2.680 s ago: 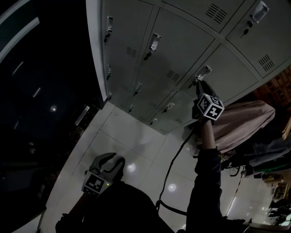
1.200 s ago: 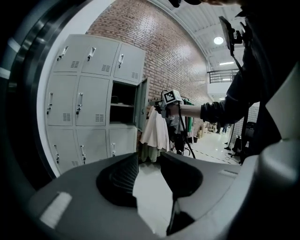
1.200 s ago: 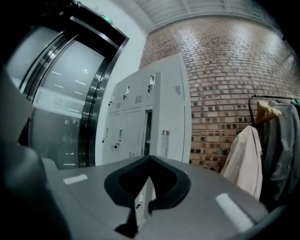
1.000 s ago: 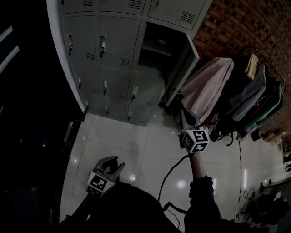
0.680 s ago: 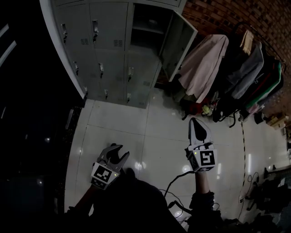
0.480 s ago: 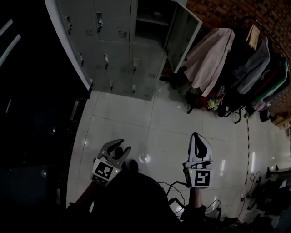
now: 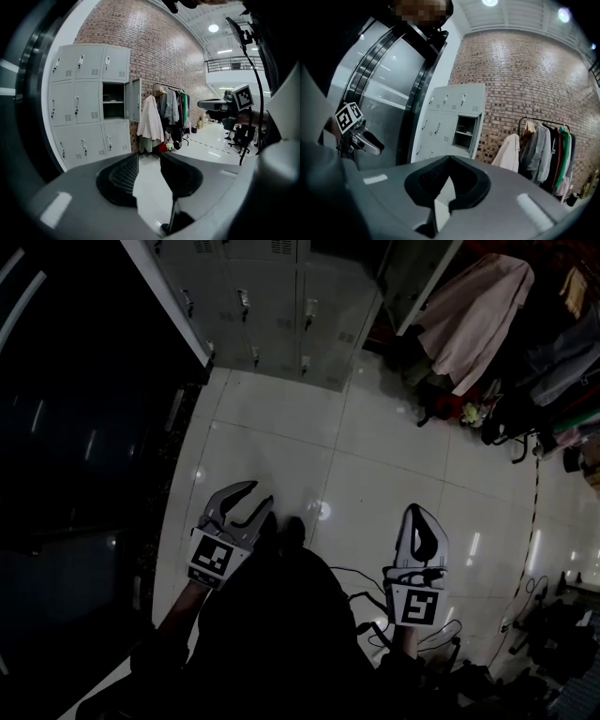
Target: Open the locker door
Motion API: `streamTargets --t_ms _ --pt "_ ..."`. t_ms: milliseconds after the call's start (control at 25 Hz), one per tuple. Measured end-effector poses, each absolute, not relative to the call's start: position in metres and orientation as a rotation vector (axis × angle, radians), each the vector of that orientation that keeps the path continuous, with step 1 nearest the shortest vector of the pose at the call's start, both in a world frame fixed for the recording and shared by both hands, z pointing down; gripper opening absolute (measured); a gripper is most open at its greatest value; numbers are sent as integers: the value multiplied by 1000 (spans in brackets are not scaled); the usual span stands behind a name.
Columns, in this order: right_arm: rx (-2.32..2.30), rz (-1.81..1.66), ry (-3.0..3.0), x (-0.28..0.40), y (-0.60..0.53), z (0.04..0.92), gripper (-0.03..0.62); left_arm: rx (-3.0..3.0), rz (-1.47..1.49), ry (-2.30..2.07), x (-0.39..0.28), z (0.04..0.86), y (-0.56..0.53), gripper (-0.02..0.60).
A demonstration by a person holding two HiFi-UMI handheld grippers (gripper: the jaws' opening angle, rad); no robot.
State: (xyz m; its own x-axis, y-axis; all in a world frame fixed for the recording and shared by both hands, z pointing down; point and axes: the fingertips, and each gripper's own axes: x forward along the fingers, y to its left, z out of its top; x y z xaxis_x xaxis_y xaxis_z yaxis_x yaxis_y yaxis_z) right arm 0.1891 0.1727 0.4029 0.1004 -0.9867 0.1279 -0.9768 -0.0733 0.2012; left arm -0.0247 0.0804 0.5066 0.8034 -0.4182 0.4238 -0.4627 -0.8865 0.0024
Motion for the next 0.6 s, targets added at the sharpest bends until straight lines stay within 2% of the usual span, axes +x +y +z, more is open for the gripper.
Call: streamTargets --t_ms 600 --pt "2158 -162 -1881 147 126 383 2 2990 557 -596 -40 489 40 161"
